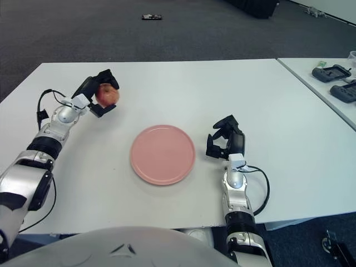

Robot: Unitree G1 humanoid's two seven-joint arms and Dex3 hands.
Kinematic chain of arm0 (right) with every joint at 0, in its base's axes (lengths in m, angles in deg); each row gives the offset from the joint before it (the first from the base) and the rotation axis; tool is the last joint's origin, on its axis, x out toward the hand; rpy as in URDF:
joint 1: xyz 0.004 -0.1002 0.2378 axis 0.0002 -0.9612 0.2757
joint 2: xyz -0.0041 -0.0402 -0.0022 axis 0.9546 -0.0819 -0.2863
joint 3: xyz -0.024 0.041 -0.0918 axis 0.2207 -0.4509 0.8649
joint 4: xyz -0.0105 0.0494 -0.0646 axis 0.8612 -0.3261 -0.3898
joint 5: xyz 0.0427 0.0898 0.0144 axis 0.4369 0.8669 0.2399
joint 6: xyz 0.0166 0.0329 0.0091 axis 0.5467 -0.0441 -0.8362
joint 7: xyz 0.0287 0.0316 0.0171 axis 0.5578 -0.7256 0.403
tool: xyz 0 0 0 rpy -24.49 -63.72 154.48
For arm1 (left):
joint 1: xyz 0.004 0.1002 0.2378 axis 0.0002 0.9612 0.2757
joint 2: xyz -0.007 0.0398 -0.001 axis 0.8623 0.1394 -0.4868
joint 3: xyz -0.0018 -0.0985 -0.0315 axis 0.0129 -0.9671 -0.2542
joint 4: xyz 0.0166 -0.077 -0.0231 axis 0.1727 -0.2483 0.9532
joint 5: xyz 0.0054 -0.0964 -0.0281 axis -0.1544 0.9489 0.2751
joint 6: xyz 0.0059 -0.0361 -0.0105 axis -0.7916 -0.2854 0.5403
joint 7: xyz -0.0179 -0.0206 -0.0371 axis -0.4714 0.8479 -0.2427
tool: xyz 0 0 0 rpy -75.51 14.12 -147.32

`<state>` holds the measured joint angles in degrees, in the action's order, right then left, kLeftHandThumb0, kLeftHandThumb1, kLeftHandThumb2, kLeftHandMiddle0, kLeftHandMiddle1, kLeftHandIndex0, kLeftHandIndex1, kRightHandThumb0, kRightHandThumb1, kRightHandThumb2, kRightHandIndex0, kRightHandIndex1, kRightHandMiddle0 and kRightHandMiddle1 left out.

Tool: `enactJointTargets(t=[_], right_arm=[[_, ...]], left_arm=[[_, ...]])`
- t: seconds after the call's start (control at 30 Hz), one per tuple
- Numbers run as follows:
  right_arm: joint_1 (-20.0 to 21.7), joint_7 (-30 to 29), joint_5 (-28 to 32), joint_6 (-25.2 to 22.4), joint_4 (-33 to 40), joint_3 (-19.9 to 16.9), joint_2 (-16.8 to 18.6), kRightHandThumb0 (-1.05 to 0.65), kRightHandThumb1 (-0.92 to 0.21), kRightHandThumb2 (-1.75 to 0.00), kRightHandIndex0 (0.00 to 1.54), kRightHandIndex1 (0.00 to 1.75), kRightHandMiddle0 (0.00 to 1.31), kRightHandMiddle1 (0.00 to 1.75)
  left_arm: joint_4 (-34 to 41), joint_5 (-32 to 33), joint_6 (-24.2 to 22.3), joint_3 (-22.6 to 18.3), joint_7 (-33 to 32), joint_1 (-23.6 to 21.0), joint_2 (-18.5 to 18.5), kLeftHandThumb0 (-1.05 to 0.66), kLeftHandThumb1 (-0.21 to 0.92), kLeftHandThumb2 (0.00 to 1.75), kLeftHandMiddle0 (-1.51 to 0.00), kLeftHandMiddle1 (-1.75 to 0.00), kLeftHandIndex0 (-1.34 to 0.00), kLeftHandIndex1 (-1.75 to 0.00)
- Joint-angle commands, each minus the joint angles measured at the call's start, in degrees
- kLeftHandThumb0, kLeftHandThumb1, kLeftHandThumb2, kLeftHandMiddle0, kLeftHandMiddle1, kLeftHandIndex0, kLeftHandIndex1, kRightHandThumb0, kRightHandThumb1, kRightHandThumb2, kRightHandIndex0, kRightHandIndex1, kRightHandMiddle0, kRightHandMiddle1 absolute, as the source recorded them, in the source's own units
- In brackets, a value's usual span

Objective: Put the apple into the plate.

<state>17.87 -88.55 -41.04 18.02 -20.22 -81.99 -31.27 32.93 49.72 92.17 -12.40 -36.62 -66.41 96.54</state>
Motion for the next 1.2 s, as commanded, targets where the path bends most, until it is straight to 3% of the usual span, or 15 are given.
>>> enactJointTargets(t=[0.0, 0.3, 0.37, 0.57, 0.77, 1.17], right_arm=[[-1.68, -0.36, -0.45, -1.16, -1.97, 0.06, 0.13, -0.01, -0.19, -1.48, 0.71, 1.74, 0.47, 1.75], [-1.24, -0.08, 0.21, -1.47, -2.87, -0.32, 0.10, -0.01, -0.16, -1.52, 0.72, 1.75, 0.50, 1.75], [-1.22, 0.02, 0.27, -1.40, -2.99, -0.34, 0.07, -0.01, -0.16, -1.51, 0.72, 1.75, 0.50, 1.75], [-1.19, -0.07, 0.21, -0.88, -3.28, -0.38, -0.03, -0.01, -0.16, -1.52, 0.72, 1.75, 0.50, 1.75], [-1.25, 0.00, 0.15, -1.05, -3.26, -0.36, -0.16, -0.01, -0.17, -1.51, 0.71, 1.75, 0.50, 1.75], [-1.56, -0.03, -0.05, -1.39, -2.91, -0.33, -0.31, -0.01, -0.14, -1.54, 0.73, 1.75, 0.52, 1.75]], left_arm=[[4.37, 1.03, 1.10, -0.13, 1.49, 1.56, -0.21, 0.00, 0.06, 1.58, -0.84, -1.65, -0.57, -1.75], [12.25, 0.51, 3.88, 2.84, 4.98, 3.78, -4.61, 0.00, 0.06, 1.58, -0.84, -1.64, -0.58, -1.75], [13.09, 1.84, 5.21, 4.25, 8.37, 3.75, -5.00, 0.00, 0.06, 1.58, -0.85, -1.64, -0.58, -1.75], [14.00, 3.87, 8.04, 7.33, 15.47, 4.01, -5.89, 0.00, 0.06, 1.58, -0.85, -1.63, -0.58, -1.75], [11.88, 3.95, 13.61, 11.28, 19.63, 4.39, -9.23, 0.00, 0.05, 1.58, -0.85, -1.62, -0.58, -1.75], [13.94, -3.24, 16.98, 16.51, 24.16, 5.84, -6.43, 0.00, 0.06, 1.57, -0.86, -1.61, -0.58, -1.75]])
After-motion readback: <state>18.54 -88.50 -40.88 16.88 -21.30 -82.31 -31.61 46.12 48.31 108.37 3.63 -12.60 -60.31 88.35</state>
